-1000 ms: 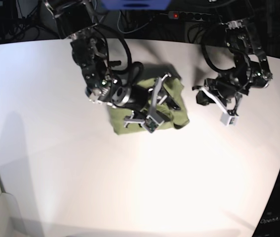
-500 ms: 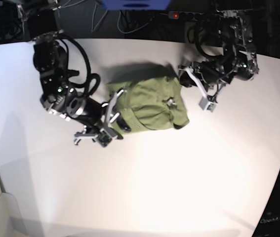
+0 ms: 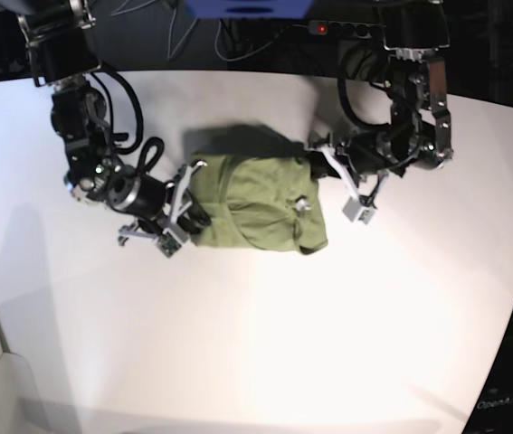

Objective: Fold the T-shirt properly
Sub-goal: 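Push the bundle edges inward with both grippers to square it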

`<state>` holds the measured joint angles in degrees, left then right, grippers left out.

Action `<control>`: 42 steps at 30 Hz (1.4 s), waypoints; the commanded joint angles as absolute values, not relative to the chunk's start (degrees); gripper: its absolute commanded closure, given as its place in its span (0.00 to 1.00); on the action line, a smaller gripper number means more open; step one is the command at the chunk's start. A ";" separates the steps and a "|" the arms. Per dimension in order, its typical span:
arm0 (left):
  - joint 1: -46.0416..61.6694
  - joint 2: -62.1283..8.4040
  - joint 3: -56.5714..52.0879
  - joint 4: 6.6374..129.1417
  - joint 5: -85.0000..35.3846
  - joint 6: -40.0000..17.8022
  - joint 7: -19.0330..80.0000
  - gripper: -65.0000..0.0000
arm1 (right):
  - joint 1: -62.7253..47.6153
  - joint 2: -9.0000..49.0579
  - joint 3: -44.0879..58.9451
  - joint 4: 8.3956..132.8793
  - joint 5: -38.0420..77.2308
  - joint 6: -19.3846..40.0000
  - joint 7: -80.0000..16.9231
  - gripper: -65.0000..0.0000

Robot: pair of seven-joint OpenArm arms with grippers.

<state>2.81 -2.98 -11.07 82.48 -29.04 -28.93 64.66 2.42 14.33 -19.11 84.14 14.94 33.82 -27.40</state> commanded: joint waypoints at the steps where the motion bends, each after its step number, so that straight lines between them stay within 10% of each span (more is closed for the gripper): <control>1: 1.01 -2.95 -11.03 81.89 -27.74 -28.62 63.87 0.96 | 2.07 14.55 -18.95 84.97 15.60 34.15 -26.68 0.85; 18: -21.93 -0.92 -19.47 74.42 -27.82 -28.53 66.86 0.96 | -20.35 15.87 -16.31 102.20 15.52 33.98 -22.29 0.85; 42: -2.77 1.10 -9.27 80.13 -27.74 -28.26 69.85 0.96 | -18.95 17.80 -5.76 95.69 15.60 34.24 -20.26 0.85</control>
<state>-1.98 1.23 -9.19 79.46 -27.33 -28.25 69.95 -19.35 17.32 -5.93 94.70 14.48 34.28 -21.85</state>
